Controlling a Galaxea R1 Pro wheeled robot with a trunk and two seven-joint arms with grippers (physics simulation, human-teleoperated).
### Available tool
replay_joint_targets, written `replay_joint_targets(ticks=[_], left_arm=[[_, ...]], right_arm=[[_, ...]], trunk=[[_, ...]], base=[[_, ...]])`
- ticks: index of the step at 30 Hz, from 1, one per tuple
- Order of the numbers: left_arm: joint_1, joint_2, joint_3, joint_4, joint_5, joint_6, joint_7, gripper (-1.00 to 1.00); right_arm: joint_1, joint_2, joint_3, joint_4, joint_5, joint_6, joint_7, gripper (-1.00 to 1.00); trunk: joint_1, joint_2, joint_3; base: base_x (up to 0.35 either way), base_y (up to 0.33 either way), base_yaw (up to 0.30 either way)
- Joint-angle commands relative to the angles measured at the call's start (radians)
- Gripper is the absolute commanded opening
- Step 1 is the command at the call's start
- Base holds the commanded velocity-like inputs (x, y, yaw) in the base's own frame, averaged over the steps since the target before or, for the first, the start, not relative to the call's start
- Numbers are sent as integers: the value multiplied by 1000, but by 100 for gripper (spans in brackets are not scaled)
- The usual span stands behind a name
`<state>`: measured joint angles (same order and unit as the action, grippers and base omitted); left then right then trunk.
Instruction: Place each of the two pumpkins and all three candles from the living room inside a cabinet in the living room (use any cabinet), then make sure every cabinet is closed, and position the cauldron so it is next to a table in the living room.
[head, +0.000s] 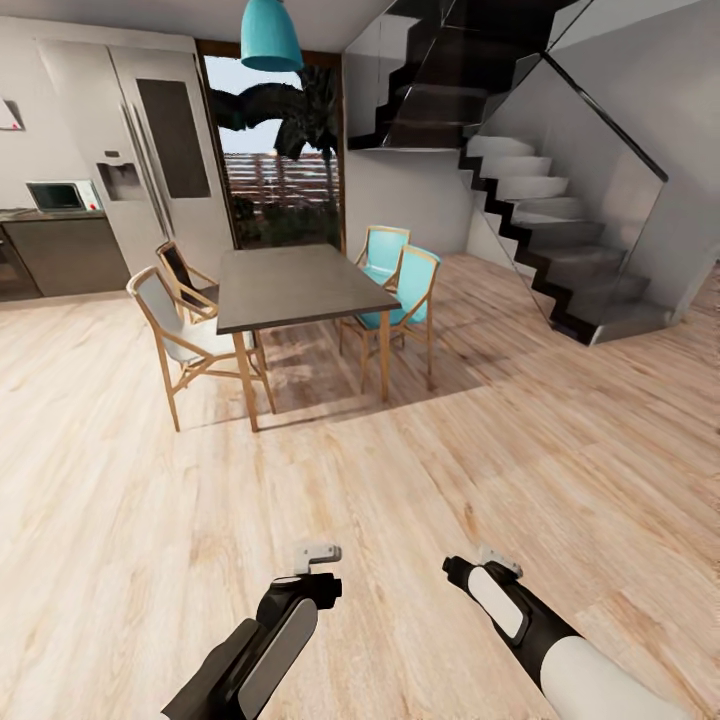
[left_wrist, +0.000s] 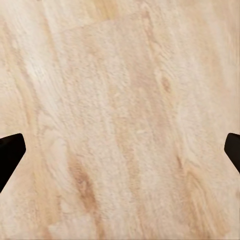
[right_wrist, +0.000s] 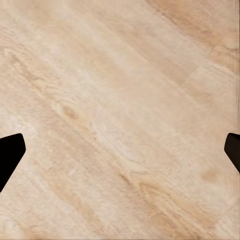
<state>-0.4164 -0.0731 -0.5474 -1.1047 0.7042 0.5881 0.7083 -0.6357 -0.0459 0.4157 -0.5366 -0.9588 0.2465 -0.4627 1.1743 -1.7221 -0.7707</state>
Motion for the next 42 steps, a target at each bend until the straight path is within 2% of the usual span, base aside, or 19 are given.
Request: replay_joint_targets(ticks=[1, 42], left_arm=[[-1, 1, -2, -1, 9, 1, 10, 100], [-1, 4, 1, -3, 11, 1, 10, 100]], right_arm=[[-1, -2, 8, -2, -5, 3, -8, 100], [-1, 1, 8, 27, -3, -1, -7, 100]], trunk=[[0, 0, -1], [0, 0, -1]], base=[[0, 0, -230], [0, 0, -280]])
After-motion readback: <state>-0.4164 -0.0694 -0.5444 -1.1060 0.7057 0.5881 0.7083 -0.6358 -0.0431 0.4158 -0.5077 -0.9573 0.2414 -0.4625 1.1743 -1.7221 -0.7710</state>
